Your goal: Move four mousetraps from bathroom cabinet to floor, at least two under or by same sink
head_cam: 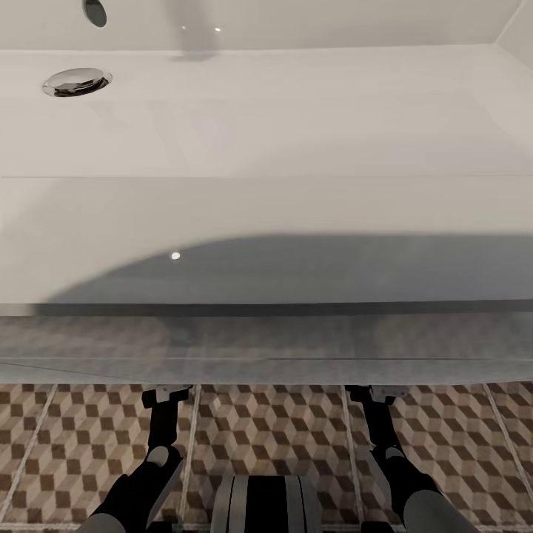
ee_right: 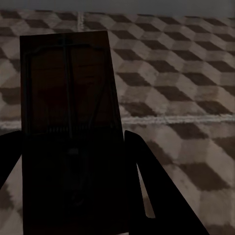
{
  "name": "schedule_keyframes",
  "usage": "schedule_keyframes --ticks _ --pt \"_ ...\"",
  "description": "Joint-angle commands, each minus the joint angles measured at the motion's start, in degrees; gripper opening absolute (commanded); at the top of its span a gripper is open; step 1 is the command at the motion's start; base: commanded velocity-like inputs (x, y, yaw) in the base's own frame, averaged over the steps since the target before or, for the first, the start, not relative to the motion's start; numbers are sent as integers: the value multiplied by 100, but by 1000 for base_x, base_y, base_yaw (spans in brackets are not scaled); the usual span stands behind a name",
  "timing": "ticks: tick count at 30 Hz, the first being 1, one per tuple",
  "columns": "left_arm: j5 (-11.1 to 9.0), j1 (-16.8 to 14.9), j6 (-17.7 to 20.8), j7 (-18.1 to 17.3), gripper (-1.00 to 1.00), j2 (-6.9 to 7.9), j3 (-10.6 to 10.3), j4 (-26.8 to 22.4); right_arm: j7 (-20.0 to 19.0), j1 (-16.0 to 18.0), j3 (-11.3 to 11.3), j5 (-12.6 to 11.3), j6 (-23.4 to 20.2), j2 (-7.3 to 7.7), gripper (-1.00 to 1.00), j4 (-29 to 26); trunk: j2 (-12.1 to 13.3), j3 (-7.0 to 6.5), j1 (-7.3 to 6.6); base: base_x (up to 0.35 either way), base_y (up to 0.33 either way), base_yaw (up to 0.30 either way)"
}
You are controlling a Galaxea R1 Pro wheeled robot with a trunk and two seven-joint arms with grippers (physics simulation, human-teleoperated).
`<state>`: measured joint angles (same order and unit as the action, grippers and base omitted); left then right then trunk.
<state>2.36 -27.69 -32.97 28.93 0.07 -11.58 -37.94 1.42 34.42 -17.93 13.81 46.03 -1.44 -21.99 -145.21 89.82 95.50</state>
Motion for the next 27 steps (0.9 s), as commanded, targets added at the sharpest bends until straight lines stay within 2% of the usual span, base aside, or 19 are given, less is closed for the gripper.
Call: schedule_keyframes --ticks 1,11,19,27 --pt "33 -5 2 60 -100 2 -18 5 -10 3 -38 43 16 -5 -100 2 -1 3 -1 0 0 0" --pt "29 -6 10 60 -100 -16 -24 2 -10 3 -27 47 16 -5 -100 2 -1 3 -1 0 0 0" --pt "37 -1 10 60 -100 -117 -28 0 -4 3 -55 60 29 -5 -100 -5 -1 3 -1 0 0 0" --pt "36 -3 13 60 -100 -121 -30 -1 1 3 -36 83 38 -5 -100 -7 -1 3 -1 0 0 0"
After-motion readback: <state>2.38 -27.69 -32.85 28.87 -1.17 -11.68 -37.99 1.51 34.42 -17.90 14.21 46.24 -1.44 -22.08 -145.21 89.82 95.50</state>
